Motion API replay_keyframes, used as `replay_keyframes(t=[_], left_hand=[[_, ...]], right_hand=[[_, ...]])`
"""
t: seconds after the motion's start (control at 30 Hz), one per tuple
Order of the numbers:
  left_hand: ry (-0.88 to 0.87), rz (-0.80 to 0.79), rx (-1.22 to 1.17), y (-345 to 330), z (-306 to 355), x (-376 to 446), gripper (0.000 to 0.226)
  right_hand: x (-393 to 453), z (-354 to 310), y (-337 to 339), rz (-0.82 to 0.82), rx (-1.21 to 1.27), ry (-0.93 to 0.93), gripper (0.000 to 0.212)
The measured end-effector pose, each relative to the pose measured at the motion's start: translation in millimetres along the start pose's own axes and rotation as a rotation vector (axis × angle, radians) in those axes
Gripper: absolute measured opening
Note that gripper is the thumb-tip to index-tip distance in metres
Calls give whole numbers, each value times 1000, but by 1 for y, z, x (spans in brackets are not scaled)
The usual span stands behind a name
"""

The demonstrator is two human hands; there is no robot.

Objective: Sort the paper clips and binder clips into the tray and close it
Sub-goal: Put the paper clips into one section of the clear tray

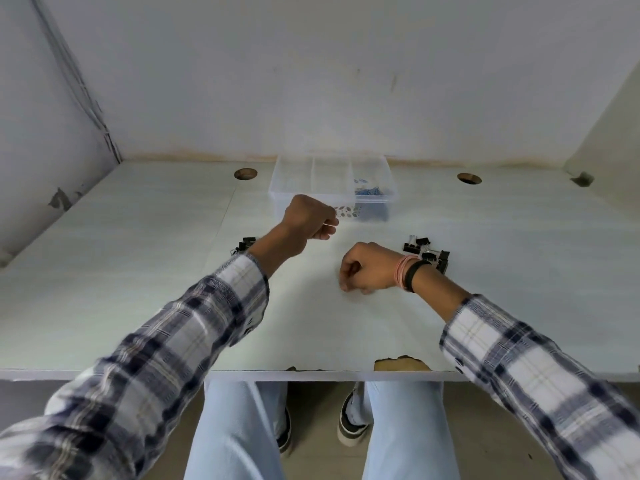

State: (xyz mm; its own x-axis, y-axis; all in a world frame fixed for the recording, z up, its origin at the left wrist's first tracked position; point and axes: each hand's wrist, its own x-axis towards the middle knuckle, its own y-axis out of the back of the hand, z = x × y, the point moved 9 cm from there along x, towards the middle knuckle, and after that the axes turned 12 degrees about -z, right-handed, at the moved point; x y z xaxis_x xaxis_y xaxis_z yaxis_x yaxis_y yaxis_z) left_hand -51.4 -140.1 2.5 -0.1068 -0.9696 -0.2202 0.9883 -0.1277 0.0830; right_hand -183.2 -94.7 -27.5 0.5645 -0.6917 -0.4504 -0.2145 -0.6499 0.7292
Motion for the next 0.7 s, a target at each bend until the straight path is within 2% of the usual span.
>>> replay_keyframes(t=[0.23,0.57,0.63,0.7], left_hand=[[-20,2,-19,15,-5,-6,22],[-17,21,-27,25,-16,-1,22],[-20,22,-26,27,-18,1,23],[-19,22,-26,29,-19,2,23]], right_hand=[[5,-10,7,118,-127,8,15],[17,5,16,156,-56,-12,16],[16,6,33,236,-11,11,16],[11,13,64,384,126,16,14]])
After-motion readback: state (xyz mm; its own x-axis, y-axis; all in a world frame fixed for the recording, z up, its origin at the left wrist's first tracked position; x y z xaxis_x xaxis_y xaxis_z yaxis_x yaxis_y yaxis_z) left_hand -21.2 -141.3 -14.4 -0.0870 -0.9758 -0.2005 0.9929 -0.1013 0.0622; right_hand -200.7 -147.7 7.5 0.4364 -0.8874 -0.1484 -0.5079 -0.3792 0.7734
